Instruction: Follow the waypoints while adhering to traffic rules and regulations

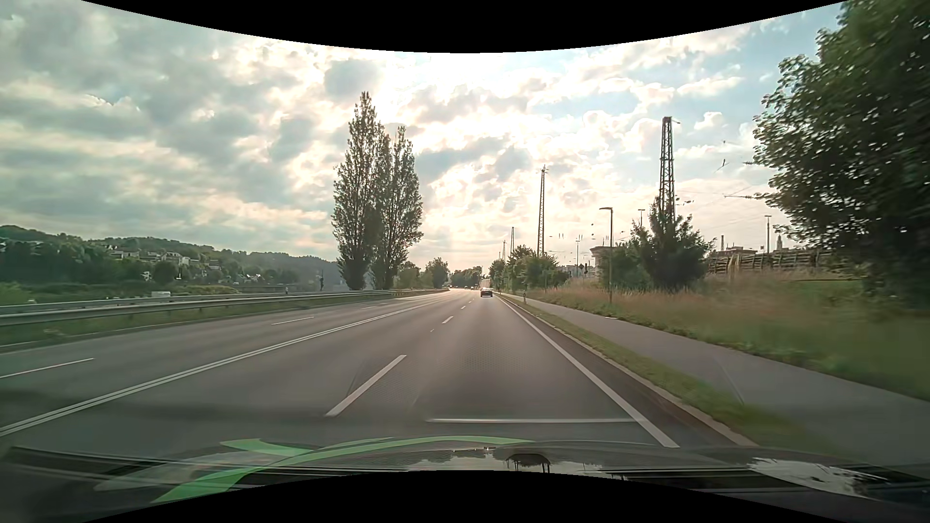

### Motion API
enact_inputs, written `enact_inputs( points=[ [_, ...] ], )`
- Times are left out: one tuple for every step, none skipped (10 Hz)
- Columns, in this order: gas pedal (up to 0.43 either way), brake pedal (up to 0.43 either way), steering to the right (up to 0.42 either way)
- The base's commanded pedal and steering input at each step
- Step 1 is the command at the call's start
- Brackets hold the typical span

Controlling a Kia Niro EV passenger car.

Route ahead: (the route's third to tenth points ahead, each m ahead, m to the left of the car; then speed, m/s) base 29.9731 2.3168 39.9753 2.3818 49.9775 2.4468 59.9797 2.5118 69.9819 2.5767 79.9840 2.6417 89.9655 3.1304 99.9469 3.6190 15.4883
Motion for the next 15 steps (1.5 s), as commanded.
enact_inputs(
  points=[
    [0.15, 0.0, 0.0],
    [0.15, 0.0, 0.0],
    [0.15, 0.0, 0.0],
    [0.15, 0.0, -0.001],
    [0.15, 0.0, 0.0],
    [0.15, 0.0, -0.001],
    [0.15, 0.0, 0.0],
    [0.15, 0.0, -0.001],
    [0.15, 0.0, 0.0],
    [0.15, 0.0, 0.001],
    [0.15, 0.0, 0.001],
    [0.15, 0.0, 0.001],
    [0.138, 0.0, 0.001],
    [0.13, 0.0, 0.001],
    [0.13, 0.0, 0.001]
  ],
)
